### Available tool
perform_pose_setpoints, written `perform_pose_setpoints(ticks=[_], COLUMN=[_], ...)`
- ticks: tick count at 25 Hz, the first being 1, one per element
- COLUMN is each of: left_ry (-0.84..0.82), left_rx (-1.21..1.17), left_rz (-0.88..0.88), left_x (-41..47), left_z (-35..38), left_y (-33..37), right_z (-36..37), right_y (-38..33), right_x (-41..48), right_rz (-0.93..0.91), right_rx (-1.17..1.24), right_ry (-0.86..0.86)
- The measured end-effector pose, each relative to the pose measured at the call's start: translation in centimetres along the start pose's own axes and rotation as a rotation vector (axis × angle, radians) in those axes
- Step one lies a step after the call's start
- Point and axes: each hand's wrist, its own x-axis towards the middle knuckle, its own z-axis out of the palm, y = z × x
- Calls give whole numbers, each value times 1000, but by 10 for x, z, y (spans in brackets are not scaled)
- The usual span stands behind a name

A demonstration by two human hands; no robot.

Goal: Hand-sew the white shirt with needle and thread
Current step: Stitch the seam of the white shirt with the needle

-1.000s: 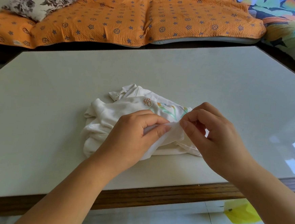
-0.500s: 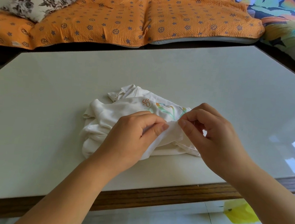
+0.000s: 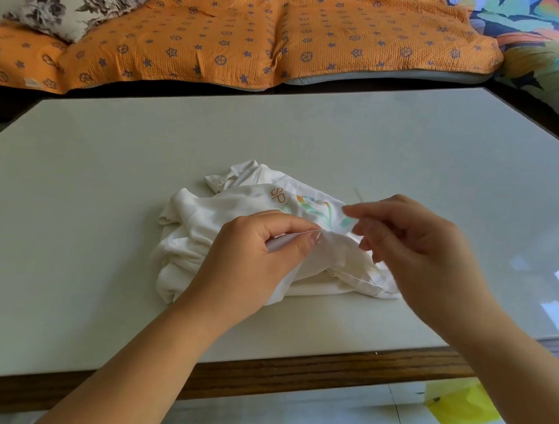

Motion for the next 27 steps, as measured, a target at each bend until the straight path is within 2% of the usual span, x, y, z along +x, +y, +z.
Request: perform_pose_setpoints(ticks=[2, 4, 6, 13, 27], left_ry=[-12, -21, -20, -33, -17], left_rx=[-16, -21, -29, -55, 22], left_rz=[-39, -55, -63, -90, -37], left_x=[0, 1, 1, 1, 1], left_z=[-1, 0, 0, 0, -1], left_y=[1, 1, 1, 0, 0], right_z=[-6, -7, -3, 5, 7], right_y=[-7, -14, -17, -25, -27], right_x=[-2, -5, -10, -17, -17], right_rz=[75, 161, 244, 293, 295], right_rx=[219, 411, 458, 96, 21], right_ry=[40, -8, -85, -158, -181])
